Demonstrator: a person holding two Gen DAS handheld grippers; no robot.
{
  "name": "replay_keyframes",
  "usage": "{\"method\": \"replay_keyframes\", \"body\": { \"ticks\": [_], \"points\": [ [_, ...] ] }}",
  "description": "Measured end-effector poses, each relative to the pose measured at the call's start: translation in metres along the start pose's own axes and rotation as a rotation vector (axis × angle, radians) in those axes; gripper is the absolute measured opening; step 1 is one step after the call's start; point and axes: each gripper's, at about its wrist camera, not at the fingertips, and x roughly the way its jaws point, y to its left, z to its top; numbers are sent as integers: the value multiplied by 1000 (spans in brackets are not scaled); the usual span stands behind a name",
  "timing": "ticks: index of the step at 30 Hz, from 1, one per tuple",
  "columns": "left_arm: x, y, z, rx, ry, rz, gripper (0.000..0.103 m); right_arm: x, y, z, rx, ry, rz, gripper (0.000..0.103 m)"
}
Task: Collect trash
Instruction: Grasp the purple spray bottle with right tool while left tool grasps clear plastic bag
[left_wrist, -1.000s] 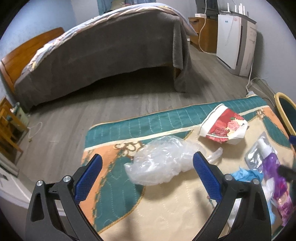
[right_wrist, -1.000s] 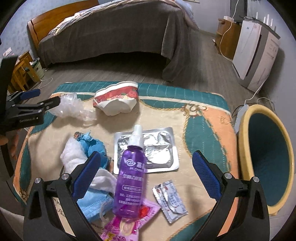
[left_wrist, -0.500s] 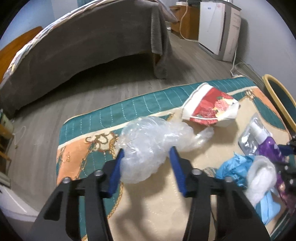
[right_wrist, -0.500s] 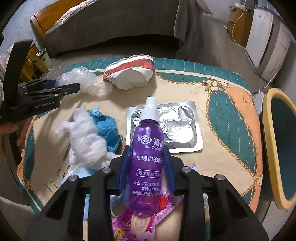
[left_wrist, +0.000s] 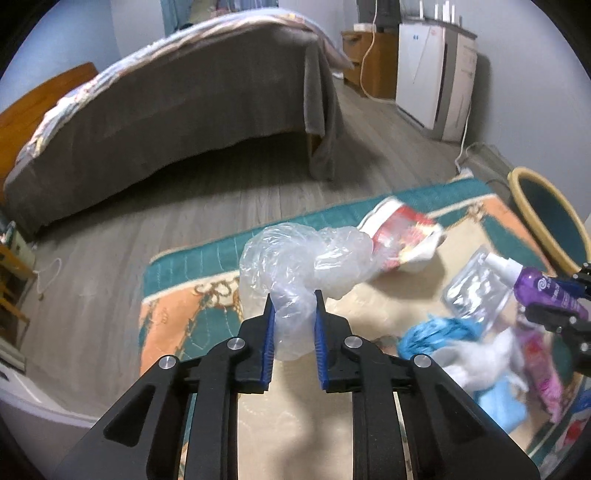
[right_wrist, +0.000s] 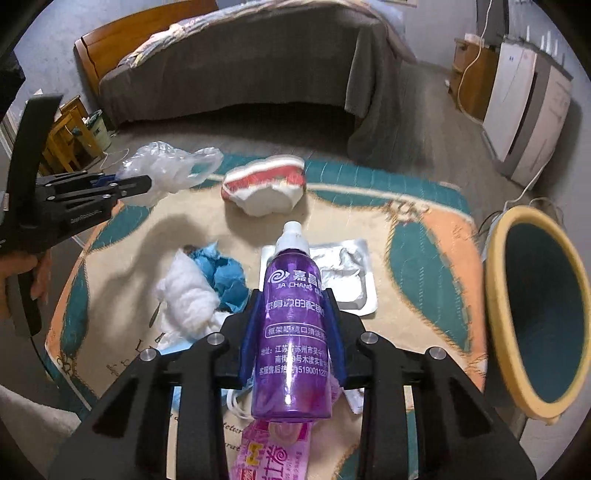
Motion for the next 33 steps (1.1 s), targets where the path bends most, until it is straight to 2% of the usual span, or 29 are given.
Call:
{"method": "replay_keyframes", "body": {
  "ticks": [8,16,24,33],
  "points": [
    [-47,-19,18,-13,-93,-36,19,-42,-2,8,-4,-80,-43,32],
    [-74,-53,27,31,-138,-83,19,-73,-14,13,20,-143,-82,32],
    [-88,-94,38,88,-168,-140,19,-95,-36,12,54,-193,-111,32],
    [-85,-133,48,143,-169,-186,19,-104,-70,5,101,-218,-146,32]
  ]
}}
